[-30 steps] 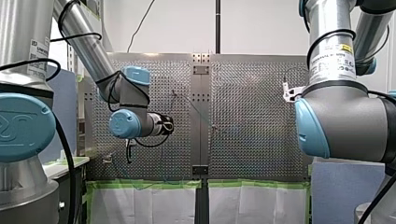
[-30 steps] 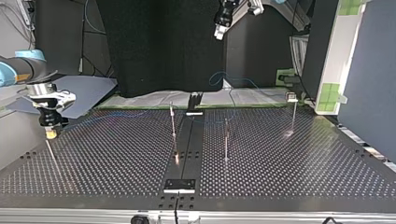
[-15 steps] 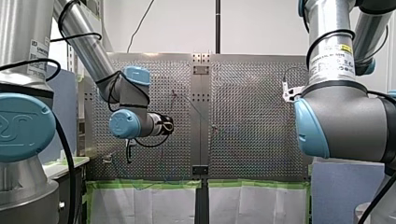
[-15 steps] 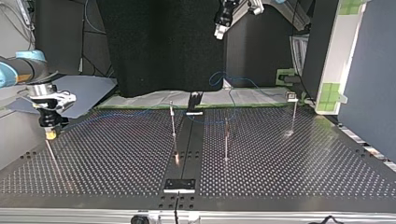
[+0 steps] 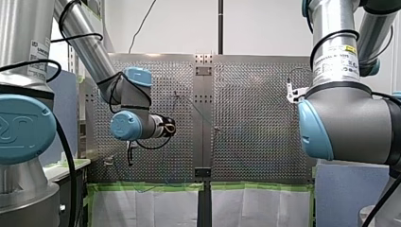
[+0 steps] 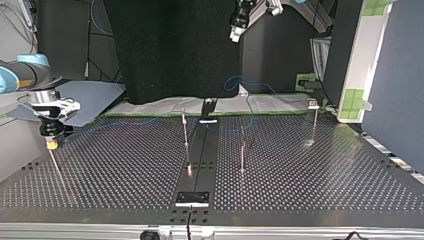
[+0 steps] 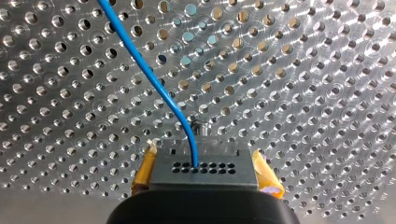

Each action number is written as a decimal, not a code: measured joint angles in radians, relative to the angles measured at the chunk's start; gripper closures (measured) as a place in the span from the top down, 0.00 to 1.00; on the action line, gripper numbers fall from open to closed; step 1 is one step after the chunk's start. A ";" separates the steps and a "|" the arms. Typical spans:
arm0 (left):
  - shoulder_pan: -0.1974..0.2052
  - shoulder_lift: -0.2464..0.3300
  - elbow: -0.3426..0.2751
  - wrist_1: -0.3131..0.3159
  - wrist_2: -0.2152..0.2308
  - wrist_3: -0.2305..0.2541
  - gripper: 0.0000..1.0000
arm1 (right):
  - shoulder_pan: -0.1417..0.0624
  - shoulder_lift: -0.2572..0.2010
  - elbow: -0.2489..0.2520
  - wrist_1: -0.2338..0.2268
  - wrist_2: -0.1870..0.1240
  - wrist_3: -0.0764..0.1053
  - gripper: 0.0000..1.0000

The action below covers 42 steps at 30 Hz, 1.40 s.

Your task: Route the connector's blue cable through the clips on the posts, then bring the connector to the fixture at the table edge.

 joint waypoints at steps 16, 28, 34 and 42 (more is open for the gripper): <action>0.000 0.000 0.000 -0.002 -0.002 0.000 1.00 | 0.014 0.001 0.000 -0.003 -0.002 -0.004 0.99; 0.000 0.000 0.000 -0.002 -0.002 0.000 1.00 | 0.017 0.001 0.000 -0.002 -0.002 -0.001 0.99; 0.000 0.000 0.000 -0.004 -0.003 0.004 1.00 | 0.018 0.001 -0.002 0.004 -0.001 0.000 0.99; 0.000 0.000 0.000 -0.008 -0.002 0.015 1.00 | 0.019 0.000 -0.005 0.016 0.010 -0.008 0.99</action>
